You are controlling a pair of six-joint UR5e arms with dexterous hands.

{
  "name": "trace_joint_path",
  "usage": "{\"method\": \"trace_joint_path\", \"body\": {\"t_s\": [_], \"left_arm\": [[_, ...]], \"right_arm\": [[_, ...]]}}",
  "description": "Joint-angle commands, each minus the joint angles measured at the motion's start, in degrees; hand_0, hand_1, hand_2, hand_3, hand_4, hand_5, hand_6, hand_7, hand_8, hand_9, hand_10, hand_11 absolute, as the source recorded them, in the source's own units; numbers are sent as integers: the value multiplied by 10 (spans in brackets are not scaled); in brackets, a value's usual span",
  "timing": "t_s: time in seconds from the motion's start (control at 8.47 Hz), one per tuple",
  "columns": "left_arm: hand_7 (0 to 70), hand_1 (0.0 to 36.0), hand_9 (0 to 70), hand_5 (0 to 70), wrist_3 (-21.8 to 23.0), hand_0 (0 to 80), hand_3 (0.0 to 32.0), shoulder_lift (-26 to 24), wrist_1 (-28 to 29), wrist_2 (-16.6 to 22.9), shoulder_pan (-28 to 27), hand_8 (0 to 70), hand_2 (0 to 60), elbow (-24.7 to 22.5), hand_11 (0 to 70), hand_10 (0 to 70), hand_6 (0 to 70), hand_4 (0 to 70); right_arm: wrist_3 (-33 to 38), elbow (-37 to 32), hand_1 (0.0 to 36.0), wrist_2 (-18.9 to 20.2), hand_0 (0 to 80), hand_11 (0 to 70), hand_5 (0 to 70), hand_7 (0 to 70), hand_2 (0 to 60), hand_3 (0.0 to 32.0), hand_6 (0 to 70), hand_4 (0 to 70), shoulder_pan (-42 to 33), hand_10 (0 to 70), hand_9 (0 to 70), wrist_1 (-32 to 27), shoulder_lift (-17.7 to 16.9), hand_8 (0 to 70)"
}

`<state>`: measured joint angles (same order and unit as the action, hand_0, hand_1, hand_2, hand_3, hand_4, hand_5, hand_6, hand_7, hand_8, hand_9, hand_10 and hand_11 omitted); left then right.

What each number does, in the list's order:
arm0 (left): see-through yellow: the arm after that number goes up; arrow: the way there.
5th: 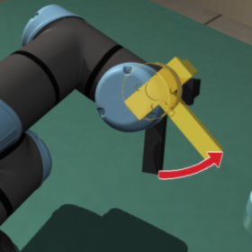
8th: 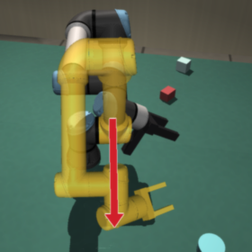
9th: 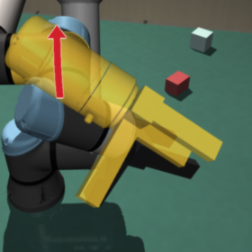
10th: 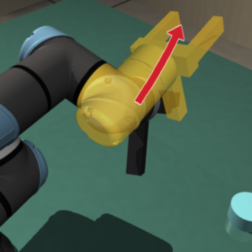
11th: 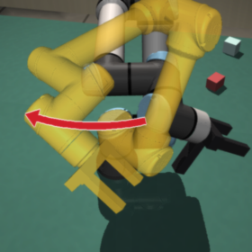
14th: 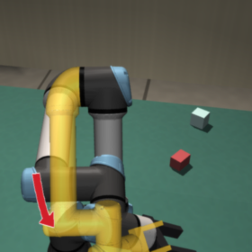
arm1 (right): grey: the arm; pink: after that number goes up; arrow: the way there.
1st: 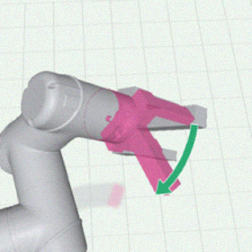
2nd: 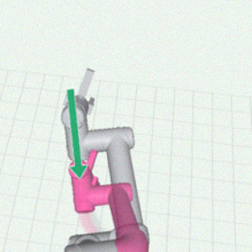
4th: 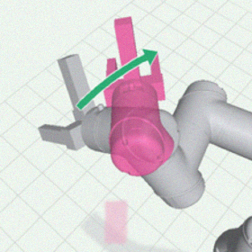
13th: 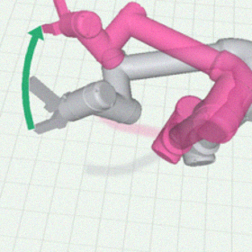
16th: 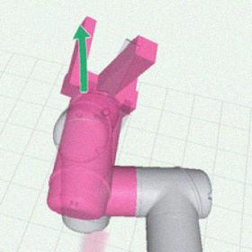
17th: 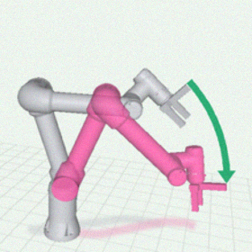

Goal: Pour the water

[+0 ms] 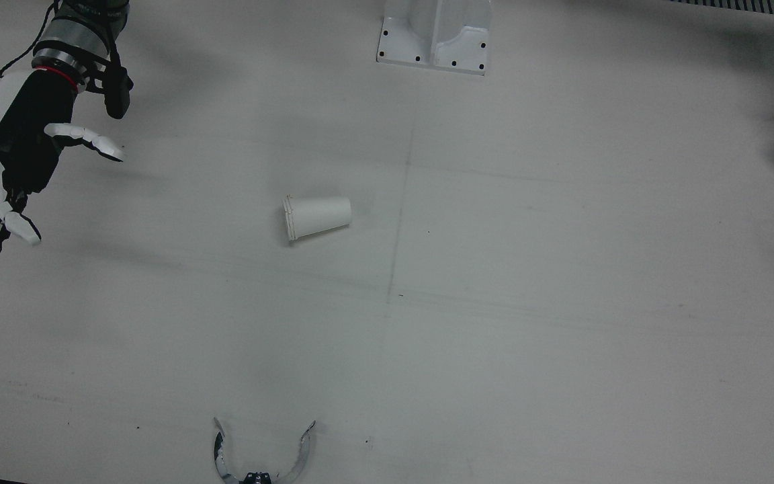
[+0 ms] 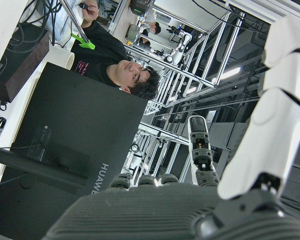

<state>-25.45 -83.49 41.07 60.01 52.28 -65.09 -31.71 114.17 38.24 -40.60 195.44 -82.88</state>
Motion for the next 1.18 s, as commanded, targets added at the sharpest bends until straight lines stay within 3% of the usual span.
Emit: {"method": "trace_joint_path", "body": {"t_s": [0.0, 0.24, 0.35, 0.47, 0.59, 0.71, 0.83, 1.06], "left_arm": [[374, 93, 272, 700, -33, 480, 0, -3, 6, 3, -3, 178, 62, 11, 139, 93, 267, 342], [368, 104, 265, 700, -30, 473, 0, -3, 1, 7, -4, 173, 109, 9, 137, 92, 262, 332], [320, 113, 226, 700, -30, 467, 0, -4, -1, 22, -8, 146, 179, 9, 123, 83, 236, 334], [161, 116, 68, 428, -29, 449, 0, -4, -1, 27, -8, 40, 192, 8, 90, 58, 149, 268], [36, 116, 0, 74, -24, 423, 0, 0, 1, 27, -7, 1, 134, 7, 54, 31, 55, 118], [0, 117, 0, 3, -24, 423, 8, 3, 3, 27, -7, 0, 88, 6, 38, 18, 15, 6], [0, 115, 0, 0, -23, 419, 66, 3, 5, 27, -7, 0, 70, 6, 26, 9, 0, 0], [0, 115, 0, 0, -13, 419, 120, 17, 13, 27, -7, 0, 59, 8, 20, 5, 0, 0]], "right_arm": [[-3, -1, 155, 1, 477, 34, 184, 0, 154, 0, 0, 247, 3, 16, 0, 0, 3, 0], [-5, -2, 155, -1, 478, 32, 187, 3, 155, 0, 0, 251, 6, 15, 0, 0, 3, 0], [-5, -2, 155, -1, 478, 31, 188, 5, 156, 0, 1, 252, 9, 14, 0, 0, 3, 0], [-5, -2, 156, -1, 478, 32, 187, 4, 156, 0, 1, 252, 10, 15, 0, 0, 3, 0], [-5, -2, 155, -1, 478, 32, 188, 2, 155, 0, 1, 249, 11, 15, 0, 0, 3, 0], [-5, -2, 155, -1, 479, 31, 189, 2, 154, 0, 0, 245, 13, 14, 0, 0, 3, 0], [-5, -2, 156, -1, 478, 31, 189, 3, 154, 0, 0, 244, 15, 14, 0, 0, 3, 0], [-3, -2, 156, -1, 478, 30, 188, 2, 154, 0, 0, 240, 15, 13, 0, 0, 3, 0]]}}
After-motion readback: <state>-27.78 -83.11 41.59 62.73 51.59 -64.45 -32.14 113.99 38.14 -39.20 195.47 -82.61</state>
